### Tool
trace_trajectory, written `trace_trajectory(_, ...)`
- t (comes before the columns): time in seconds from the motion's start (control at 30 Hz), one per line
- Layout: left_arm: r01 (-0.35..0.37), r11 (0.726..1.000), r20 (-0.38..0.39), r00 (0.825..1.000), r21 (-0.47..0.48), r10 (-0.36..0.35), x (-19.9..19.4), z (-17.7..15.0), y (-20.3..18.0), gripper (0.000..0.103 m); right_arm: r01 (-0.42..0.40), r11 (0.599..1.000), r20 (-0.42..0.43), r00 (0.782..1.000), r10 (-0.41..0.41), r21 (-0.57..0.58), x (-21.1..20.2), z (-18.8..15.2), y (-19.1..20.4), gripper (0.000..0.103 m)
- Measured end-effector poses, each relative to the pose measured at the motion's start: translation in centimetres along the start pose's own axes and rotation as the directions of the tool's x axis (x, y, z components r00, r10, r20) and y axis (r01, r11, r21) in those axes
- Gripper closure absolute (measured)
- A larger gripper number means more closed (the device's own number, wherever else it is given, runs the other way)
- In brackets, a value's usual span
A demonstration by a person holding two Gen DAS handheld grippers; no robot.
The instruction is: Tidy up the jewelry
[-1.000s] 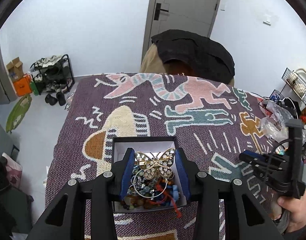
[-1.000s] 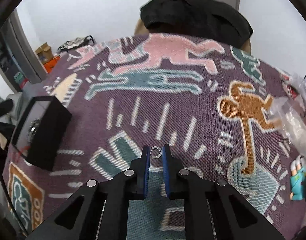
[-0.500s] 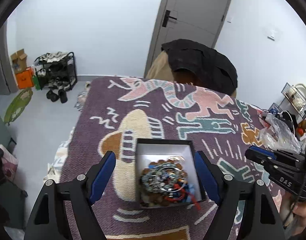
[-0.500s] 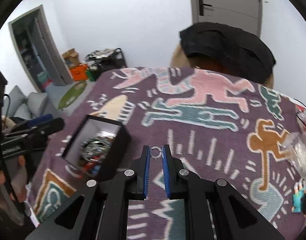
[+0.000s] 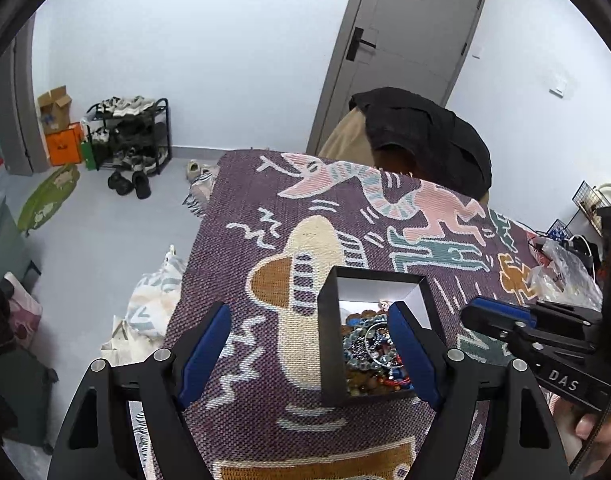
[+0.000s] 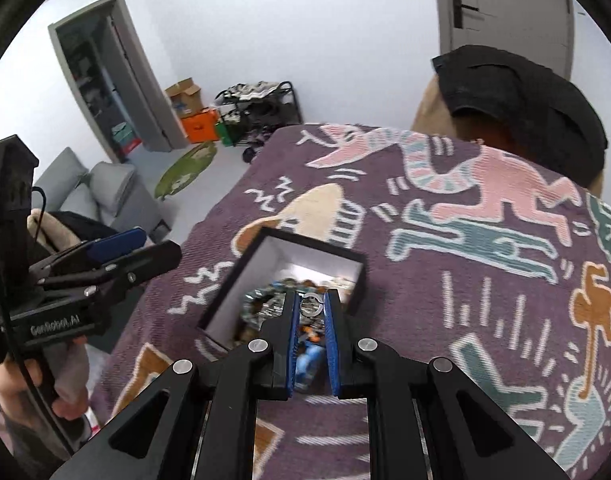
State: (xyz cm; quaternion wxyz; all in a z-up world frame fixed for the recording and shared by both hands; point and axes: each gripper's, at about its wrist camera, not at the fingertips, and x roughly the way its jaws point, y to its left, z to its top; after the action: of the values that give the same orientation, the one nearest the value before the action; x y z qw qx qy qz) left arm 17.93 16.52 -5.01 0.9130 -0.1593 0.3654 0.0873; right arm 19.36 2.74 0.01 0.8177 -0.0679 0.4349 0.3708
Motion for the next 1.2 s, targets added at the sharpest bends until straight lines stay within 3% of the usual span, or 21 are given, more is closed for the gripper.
trace_trajectory(0.13,0.003,1.0,0.013,1.0,-0.004,-0.003,-0.5,-0.1,0.4,0.022,-0.024,1.0,0.008,1.0,0.024,0.008,0.8,0.8,0.7,0.085)
trace_trajectory(0.2,0.003,1.0,0.027,1.0,-0.003,-0.003,-0.9,-0.1,0.5,0.022,-0.038,0.999,0.013,0.999,0.038,0.025,0.7,0.7,0.5,0.054)
trace_trajectory(0.23,0.003,1.0,0.033,0.999,-0.003,-0.003,-1.0,-0.1,0.5,0.022,-0.034,0.999,0.028,0.999,0.033,0.027,0.4,0.5,0.3,0.05)
trace_trajectory(0.43,0.016,1.0,0.08,0.997,-0.019,-0.015,-2.0,-0.3,0.4,0.016,-0.011,0.998,0.048,0.999,0.008,0.058,-1.4,-0.7,-1.4,0.048)
trace_trajectory(0.57,0.027,1.0,0.099,0.995,-0.011,-0.026,-2.5,-0.5,-0.1,0.008,0.005,0.997,0.079,0.997,-0.011,0.073,-3.2,-1.8,-2.2,0.029)
trace_trajectory(0.77,0.043,0.999,0.114,0.992,0.024,-0.045,-3.4,-0.9,-1.6,0.001,0.026,0.994,0.106,0.994,-0.038,0.109,-5.9,-3.7,-2.9,0.01)
trace_trajectory(1.0,0.062,0.995,0.131,0.989,0.082,-0.072,-5.0,-1.8,-4.1,0.0,0.025,0.984,0.153,0.987,-0.053,0.175,-8.8,-5.7,-3.8,0.002)
trace_trajectory(1.2,0.07,0.988,0.177,0.98,0.138,-0.094,-7.6,-2.5,-6.1,0.0,0.038,0.974,0.181,0.98,-0.079,0.223,-11.1,-7.8,-4.8,0.002)
